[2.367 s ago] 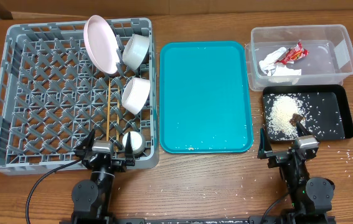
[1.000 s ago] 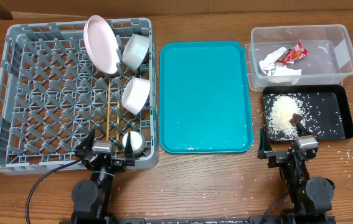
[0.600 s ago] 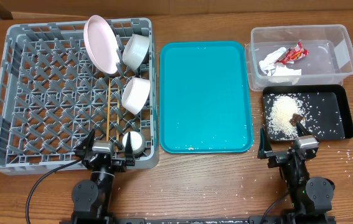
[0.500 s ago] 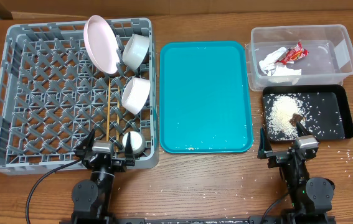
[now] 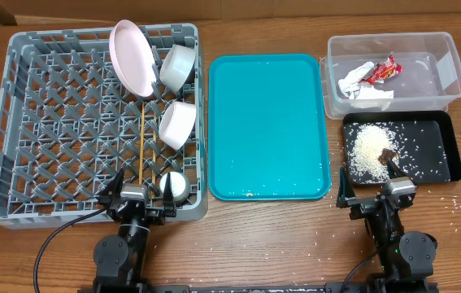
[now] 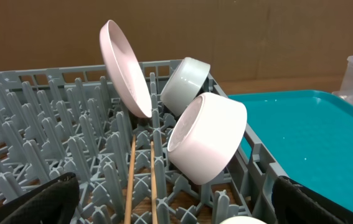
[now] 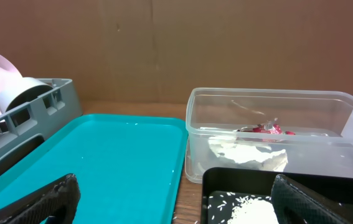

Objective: Sort waste into correct bins and load items into the dishwasher

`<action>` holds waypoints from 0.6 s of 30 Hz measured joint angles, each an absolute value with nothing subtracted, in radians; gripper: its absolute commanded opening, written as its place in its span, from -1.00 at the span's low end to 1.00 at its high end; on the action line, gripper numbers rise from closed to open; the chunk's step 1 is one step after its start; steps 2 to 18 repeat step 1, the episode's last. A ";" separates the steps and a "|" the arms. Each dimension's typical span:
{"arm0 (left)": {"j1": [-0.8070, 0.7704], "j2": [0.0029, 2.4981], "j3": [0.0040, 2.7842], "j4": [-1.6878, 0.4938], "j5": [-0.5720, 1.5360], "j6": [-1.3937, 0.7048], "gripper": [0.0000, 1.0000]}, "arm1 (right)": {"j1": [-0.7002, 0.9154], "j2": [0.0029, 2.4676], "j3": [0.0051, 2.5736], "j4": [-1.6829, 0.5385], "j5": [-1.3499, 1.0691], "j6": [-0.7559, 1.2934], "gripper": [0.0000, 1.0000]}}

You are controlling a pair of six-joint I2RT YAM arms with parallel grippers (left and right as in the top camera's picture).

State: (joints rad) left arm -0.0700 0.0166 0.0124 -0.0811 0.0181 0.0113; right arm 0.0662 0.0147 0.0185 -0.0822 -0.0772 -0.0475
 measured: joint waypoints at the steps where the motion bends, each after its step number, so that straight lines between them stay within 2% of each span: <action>1: -0.070 0.017 0.012 -0.081 0.018 0.011 1.00 | 0.066 0.015 0.019 -0.082 -0.077 -0.047 0.99; 18: -0.070 0.017 0.012 -0.081 0.018 0.011 1.00 | 0.066 0.015 0.019 -0.082 -0.077 -0.047 0.99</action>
